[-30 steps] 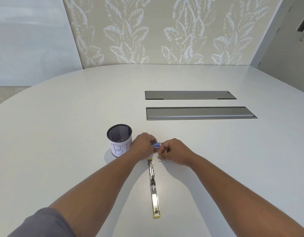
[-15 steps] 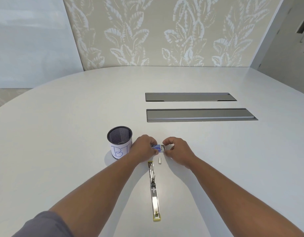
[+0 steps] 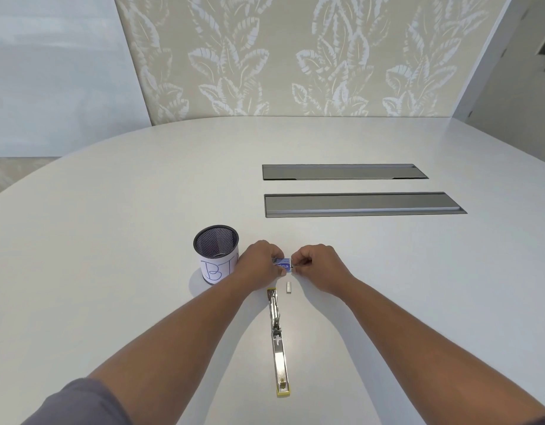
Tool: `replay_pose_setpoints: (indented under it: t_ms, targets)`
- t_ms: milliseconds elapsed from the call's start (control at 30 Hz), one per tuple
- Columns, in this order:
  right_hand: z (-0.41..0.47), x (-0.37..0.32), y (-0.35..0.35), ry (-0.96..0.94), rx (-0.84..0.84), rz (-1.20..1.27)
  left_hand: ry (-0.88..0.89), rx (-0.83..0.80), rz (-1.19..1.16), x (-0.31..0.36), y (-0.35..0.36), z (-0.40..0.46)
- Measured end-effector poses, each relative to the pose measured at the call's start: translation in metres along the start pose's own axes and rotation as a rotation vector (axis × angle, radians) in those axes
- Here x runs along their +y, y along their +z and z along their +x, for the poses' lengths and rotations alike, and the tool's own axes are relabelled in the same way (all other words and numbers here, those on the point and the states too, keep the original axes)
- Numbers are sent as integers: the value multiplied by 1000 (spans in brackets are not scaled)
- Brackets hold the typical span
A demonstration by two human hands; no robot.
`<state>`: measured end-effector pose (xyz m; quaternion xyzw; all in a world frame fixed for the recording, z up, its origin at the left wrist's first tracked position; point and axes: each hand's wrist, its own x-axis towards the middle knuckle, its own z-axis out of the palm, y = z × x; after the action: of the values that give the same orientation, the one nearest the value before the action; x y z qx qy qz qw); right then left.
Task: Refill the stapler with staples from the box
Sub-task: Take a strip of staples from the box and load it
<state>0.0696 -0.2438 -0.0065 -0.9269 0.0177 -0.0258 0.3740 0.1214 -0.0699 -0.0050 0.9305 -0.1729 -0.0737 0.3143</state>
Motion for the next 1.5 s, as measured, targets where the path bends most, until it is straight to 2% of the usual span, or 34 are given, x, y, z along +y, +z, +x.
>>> replay_pose_setpoints:
  t_ms: [333, 533, 933, 1500]
  targets:
    - [-1, -3, 7, -28, -5, 26, 2, 2, -11, -1, 1, 0]
    - [0, -9, 14, 25, 34, 42, -3, -8, -4, 0, 1, -1]
    - [-10, -6, 23, 230, 214, 419, 15, 11, 69, 5, 1, -2]
    - [-21, -4, 35, 102, 224, 400, 15, 4, 151, 9, 1, -3]
